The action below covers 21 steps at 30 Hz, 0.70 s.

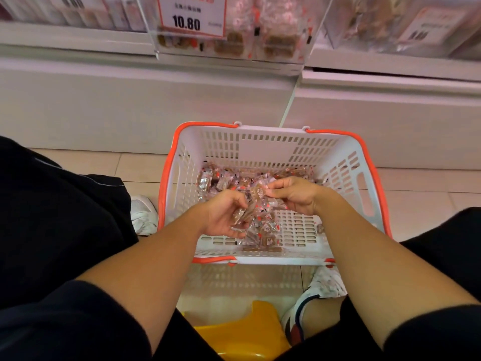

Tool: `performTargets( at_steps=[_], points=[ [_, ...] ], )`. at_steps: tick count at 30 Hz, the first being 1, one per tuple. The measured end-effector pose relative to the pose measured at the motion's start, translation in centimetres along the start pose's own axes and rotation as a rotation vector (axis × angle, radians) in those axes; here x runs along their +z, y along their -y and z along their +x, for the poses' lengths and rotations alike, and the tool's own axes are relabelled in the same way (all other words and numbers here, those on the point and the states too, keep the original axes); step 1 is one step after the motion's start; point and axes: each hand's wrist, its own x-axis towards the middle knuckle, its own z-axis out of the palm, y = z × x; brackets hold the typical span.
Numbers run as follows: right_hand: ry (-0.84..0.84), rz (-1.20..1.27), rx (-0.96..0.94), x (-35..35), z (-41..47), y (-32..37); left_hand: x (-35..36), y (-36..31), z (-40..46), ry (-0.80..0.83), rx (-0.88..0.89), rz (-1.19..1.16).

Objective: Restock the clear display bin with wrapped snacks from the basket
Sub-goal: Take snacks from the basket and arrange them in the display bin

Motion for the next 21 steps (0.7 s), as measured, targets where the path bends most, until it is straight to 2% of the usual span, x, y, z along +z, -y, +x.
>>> performTargets(
  at_steps=[3,6,8,11,13,18,21],
  points=[
    [-0.075,0.084,-0.051,0.7,0.1,-0.4,0.2,0.0,-0.4,-0.042,-0.015,0.056],
    [-0.160,0.330,-0.143,0.7,0.0,-0.2,0.4,-0.5,-1.0,-0.044,0.018,-0.027],
    [-0.142,0.233,-0.150,0.4,-0.6,0.2,0.2,-0.8,-1.6,-0.040,0.051,-0.161],
    [-0.055,-0.127,-0.100,0.8,-1.6,0.8,-0.1,-1.4,-2.3,-0.064,0.060,-0.327],
    [-0.076,-0.220,-0.139,1.8,-1.8,1.1,0.3,-1.9,-2.8,-0.043,0.054,-0.315],
    [-0.266,-0.256,-0.364,3.6,-1.8,1.5,0.9,-2.5,-3.7,-0.062,0.095,-0.147],
    [-0.350,-0.019,-0.355,3.2,-2.3,2.3,1.2,-2.5,-4.3,-0.085,0.075,-0.104]
  ],
)
